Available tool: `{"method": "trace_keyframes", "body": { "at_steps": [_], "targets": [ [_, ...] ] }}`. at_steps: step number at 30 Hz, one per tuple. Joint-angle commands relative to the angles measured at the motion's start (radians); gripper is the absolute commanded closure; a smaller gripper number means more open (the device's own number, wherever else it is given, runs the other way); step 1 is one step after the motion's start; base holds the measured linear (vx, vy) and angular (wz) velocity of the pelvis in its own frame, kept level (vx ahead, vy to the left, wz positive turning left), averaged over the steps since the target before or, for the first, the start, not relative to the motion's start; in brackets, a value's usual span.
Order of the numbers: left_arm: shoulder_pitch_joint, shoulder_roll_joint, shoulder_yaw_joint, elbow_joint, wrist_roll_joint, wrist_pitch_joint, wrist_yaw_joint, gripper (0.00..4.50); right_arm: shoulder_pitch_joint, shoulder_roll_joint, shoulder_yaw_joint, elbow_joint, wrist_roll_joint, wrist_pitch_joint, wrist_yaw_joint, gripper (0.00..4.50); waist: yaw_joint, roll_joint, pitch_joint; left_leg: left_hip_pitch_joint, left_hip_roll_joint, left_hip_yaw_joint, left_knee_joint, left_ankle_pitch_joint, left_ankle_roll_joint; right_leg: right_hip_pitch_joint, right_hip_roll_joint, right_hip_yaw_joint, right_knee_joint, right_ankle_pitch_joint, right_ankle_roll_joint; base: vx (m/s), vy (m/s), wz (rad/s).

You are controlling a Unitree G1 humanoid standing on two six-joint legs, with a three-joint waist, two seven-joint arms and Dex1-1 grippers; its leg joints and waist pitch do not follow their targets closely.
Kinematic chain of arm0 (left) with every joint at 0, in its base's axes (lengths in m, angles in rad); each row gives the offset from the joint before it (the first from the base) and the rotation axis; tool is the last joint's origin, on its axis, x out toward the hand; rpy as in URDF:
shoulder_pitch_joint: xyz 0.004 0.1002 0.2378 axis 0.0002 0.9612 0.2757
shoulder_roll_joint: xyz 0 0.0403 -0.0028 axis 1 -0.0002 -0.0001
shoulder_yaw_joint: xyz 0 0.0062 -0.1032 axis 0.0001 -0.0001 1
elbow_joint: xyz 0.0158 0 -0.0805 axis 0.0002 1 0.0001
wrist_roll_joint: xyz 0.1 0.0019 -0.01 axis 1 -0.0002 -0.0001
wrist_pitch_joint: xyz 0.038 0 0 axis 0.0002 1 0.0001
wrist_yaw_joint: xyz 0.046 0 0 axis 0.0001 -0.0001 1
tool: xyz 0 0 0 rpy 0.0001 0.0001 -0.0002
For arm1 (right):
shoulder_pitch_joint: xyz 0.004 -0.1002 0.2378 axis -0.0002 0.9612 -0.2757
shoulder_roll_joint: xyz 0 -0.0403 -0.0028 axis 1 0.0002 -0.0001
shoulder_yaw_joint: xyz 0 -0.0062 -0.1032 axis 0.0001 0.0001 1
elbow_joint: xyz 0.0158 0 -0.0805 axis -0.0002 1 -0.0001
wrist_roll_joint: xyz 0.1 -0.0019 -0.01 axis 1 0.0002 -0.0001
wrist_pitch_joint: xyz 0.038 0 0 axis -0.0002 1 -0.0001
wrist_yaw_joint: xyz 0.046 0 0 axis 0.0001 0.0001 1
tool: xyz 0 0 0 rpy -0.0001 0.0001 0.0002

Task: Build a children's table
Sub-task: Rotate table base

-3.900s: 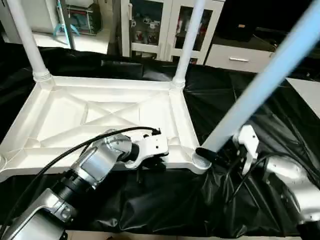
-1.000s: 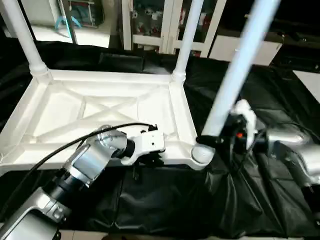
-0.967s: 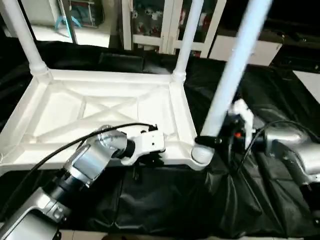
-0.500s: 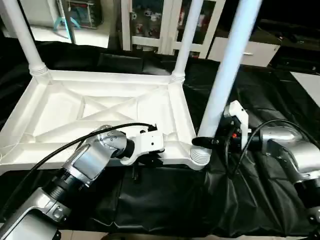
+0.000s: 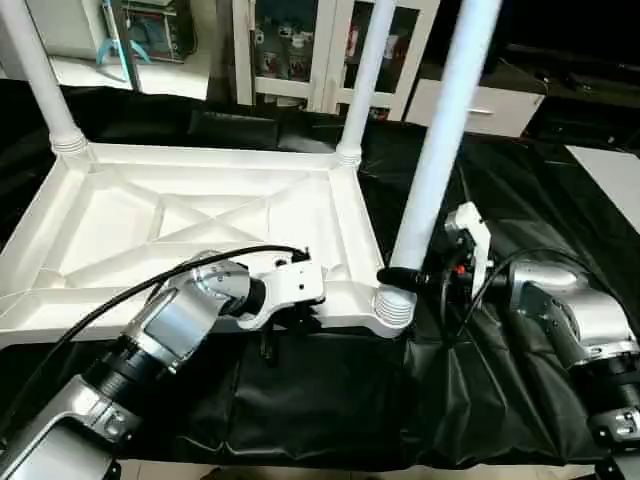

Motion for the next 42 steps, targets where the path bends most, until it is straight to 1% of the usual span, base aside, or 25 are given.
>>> {"method": "trace_keyframes", "body": {
  "at_steps": [1,2,5,7,9,10,11,12,13,14,17,18,19,20,22,23,26,29,31,33,34,35,37,38,42],
  "targets": [
    [0.010,-0.004,-0.009,-0.014,0.005,-0.005,0.003,4.50,0.056,-0.007,0.000,0.062,-0.033,0.006,-0.046,2.66,0.005,0.005,-0.054,0.019,0.055,-0.031,-0.069,-0.211,0.002,0.032,-0.061,0.045,-0.077,-0.229,-0.204,0.000,0.000,0.00],
    [0.010,-0.004,-0.009,-0.014,0.005,-0.005,0.003,4.50,0.056,-0.007,0.000,0.062,-0.033,0.006,-0.046,2.66,0.006,0.005,-0.054,0.020,0.055,-0.031,-0.068,-0.215,0.002,0.031,-0.062,0.046,-0.077,-0.231,-0.203,0.000,0.000,0.00],
    [0.013,-0.002,-0.007,-0.017,0.005,-0.002,0.002,4.50,0.098,0.004,-0.052,0.078,-0.027,-0.024,-0.083,2.66,0.006,0.007,-0.053,0.020,0.056,-0.032,-0.071,-0.229,-0.001,0.031,-0.063,0.045,-0.080,-0.242,-0.199,0.000,0.000,0.00],
    [0.012,-0.002,-0.007,-0.016,0.006,-0.003,0.002,4.50,0.109,0.007,-0.061,0.081,-0.022,-0.030,-0.091,2.66,0.005,0.005,-0.053,0.018,0.056,-0.034,-0.072,-0.241,-0.004,0.032,-0.062,0.044,-0.081,-0.256,-0.196,0.000,0.000,0.00],
    [0.011,-0.002,-0.006,-0.015,0.006,-0.003,0.001,4.50,0.126,0.013,-0.077,0.079,-0.014,-0.040,-0.103,2.66,0.005,0.009,-0.050,0.019,0.056,-0.034,-0.074,-0.252,-0.006,0.029,-0.063,0.045,-0.084,-0.271,-0.192,0.000,0.000,0.00],
    [0.010,-0.002,-0.006,-0.014,0.006,-0.004,0.001,4.50,0.137,0.017,-0.086,0.077,-0.010,-0.044,-0.108,2.66,0.005,0.008,-0.051,0.020,0.057,-0.034,-0.074,-0.260,-0.008,0.027,-0.063,0.045,-0.086,-0.275,-0.190,0.000,0.000,0.00],
    [0.009,-0.002,-0.005,-0.013,0.006,-0.004,0.001,4.50,0.162,0.029,-0.107,0.067,-0.002,-0.057,-0.122,2.66,0.006,0.010,-0.050,0.021,0.057,-0.035,-0.076,-0.269,-0.010,0.027,-0.063,0.045,-0.087,-0.278,-0.188,0.000,0.000,0.00],
    [0.008,-0.003,-0.005,-0.012,0.006,-0.004,0.000,4.50,0.180,0.038,-0.118,0.060,0.002,-0.067,-0.133,2.66,0.005,0.009,-0.050,0.021,0.057,-0.035,-0.077,-0.271,-0.011,0.028,-0.063,0.045,-0.087,-0.278,-0.188,0.000,0.000,0.00],
    [0.007,-0.003,-0.004,-0.011,0.006,-0.004,0.000,4.50,0.183,0.040,-0.120,0.058,0.003,-0.069,-0.135,2.66,0.005,0.009,-0.051,0.022,0.057,-0.036,-0.077,-0.281,-0.013,0.027,-0.062,0.044,-0.087,-0.283,-0.185,0.000,0.000,0.00],
    [0.007,-0.003,-0.004,-0.011,0.006,-0.005,0.000,4.50,0.212,0.052,-0.132,0.044,0.007,-0.088,-0.151,2.66,0.005,0.009,-0.048,0.020,0.057,-0.037,-0.080,-0.286,-0.014,0.027,-0.062,0.044,-0.089,-0.286,-0.182,0.000,0.000,0.00],
    [0.005,-0.003,-0.002,-0.009,0.007,-0.005,-0.002,4.50,0.262,0.077,-0.147,0.011,0.017,-0.113,-0.172,2.66,0.005,0.012,-0.045,0.021,0.057,-0.039,-0.083,-0.313,-0.019,0.025,-0.064,0.044,-0.094,-0.320,-0.170,0.000,0.000,0.00],
    [0.005,-0.003,-0.002,-0.009,0.007,-0.005,-0.002,4.50,0.262,0.077,-0.147,0.011,0.017,-0.113,-0.172,2.66,0.004,0.011,-0.045,0.020,0.058,-0.040,-0.084,-0.317,-0.020,0.024,-0.064,0.044,-0.095,-0.325,-0.166,0.000,0.000,0.00],
    [0.004,-0.002,-0.001,-0.009,0.007,-0.005,-0.002,4.50,0.278,0.083,-0.149,-0.002,0.017,-0.121,-0.179,2.66,0.005,0.014,-0.043,0.020,0.059,-0.041,-0.085,-0.329,-0.025,0.022,-0.064,0.044,-0.097,-0.340,-0.162,0.000,0.000,0.00],
    [0.004,-0.002,-0.001,-0.009,0.008,-0.005,-0.003,4.50,0.291,0.088,-0.149,-0.014,0.016,-0.125,-0.182,2.66,0.002,0.012,-0.044,0.021,0.059,-0.042,-0.086,-0.341,-0.028,0.021,-0.063,0.044,-0.097,-0.344,-0.160,0.000,0.000,0.00],
    [0.002,-0.002,-0.001,-0.007,0.008,-0.005,-0.005,4.50,0.340,0.091,-0.131,-0.062,0.000,-0.140,-0.182,2.66,0.003,0.015,-0.041,0.022,0.059,-0.042,-0.088,-0.357,-0.031,0.020,-0.063,0.045,-0.100,-0.352,-0.155,0.000,0.000,0.00],
    [0.002,-0.002,-0.001,-0.007,0.008,-0.005,-0.005,4.50,0.344,0.091,-0.128,-0.066,-0.002,-0.141,-0.182,2.66,0.003,0.013,-0.041,0.022,0.058,-0.042,-0.088,-0.355,-0.029,0.020,-0.064,0.046,-0.100,-0.351,-0.153,0.000,0.000,0.00],
    [0.001,-0.002,-0.001,-0.005,0.009,-0.006,-0.005,4.50,0.389,0.087,-0.107,-0.116,-0.017,-0.153,-0.183,2.66,0.005,0.015,-0.041,0.020,0.058,-0.042,-0.090,-0.341,-0.024,0.022,-0.064,0.047,-0.099,-0.333,-0.155,0.000,0.000,0.00],
    [0.002,-0.002,-0.001,-0.006,0.009,-0.005,-0.005,4.50,0.409,0.078,-0.089,-0.142,-0.033,-0.157,-0.178,2.66,0.009,0.012,-0.042,0.019,0.057,-0.039,-0.088,-0.303,-0.008,0.024,-0.063,0.048,-0.096,-0.289,-0.163,0.000,0.000,0.00],
    [0.002,-0.003,-0.001,-0.006,0.010,-0.005,-0.004,4.50,0.423,0.063,-0.064,-0.168,-0.050,-0.159,-0.170,2.66,0.009,0.011,-0.041,0.018,0.058,-0.038,-0.089,-0.295,-0.004,0.024,-0.062,0.047,-0.096,-0.287,-0.163,0.000,0.000,0.00],
    [0.002,-0.003,-0.001,-0.006,0.010,-0.004,-0.005,4.50,0.436,0.048,-0.039,-0.194,-0.058,-0.154,-0.160,2.66,0.011,0.013,-0.041,0.018,0.059,-0.039,-0.090,-0.290,-0.005,0.026,-0.061,0.047,-0.095,-0.283,-0.161,0.000,0.000,0.00],
    [0.002,-0.003,-0.001,-0.006,0.010,-0.004,-0.005,4.50,0.436,0.048,-0.039,-0.194,-0.058,-0.154,-0.160,2.66,0.011,0.013,-0.039,0.017,0.059,-0.039,-0.091,-0.298,-0.006,0.025,-0.062,0.047,-0.096,-0.296,-0.157,0.000,0.000,0.00],
    [0.003,-0.005,0.000,-0.007,0.011,-0.002,-0.005,4.50,0.442,0.033,-0.019,-0.214,-0.061,-0.135,-0.148,2.66,0.010,0.010,-0.037,0.018,0.059,-0.040,-0.092,-0.312,-0.008,0.024,-0.063,0.047,-0.100,-0.323,-0.152,0.000,0.000,0.00],
    [0.004,-0.006,0.001,-0.010,0.011,0.000,-0.005,4.50,0.442,0.013,0.006,-0.236,-0.068,-0.113,-0.132,2.66,0.011,0.012,-0.036,0.020,0.060,-0.041,-0.093,-0.325,-0.011,0.022,-0.065,0.048,-0.103,-0.357,-0.141,0.000,0.000,0.00],
    [0.005,-0.006,0.001,-0.011,0.011,0.002,-0.005,4.50,0.439,-0.002,0.030,-0.254,-0.070,-0.092,-0.111,2.66,0.012,0.010,-0.036,0.020,0.061,-0.042,-0.093,-0.327,-0.012,0.022,-0.064,0.048,-0.103,-0.358,-0.139,0.000,0.000,0.00],
    [0.007,-0.008,0.003,-0.014,0.010,0.005,-0.005,4.50,0.436,-0.033,0.065,-0.279,-0.072,-0.053,-0.086,2.66,0.018,0.007,-0.035,0.021,0.061,-0.040,-0.093,-0.314,-0.007,0.022,-0.065,0.050,-0.103,-0.345,-0.136,0.000,0.000,0.00]
  ]
}}
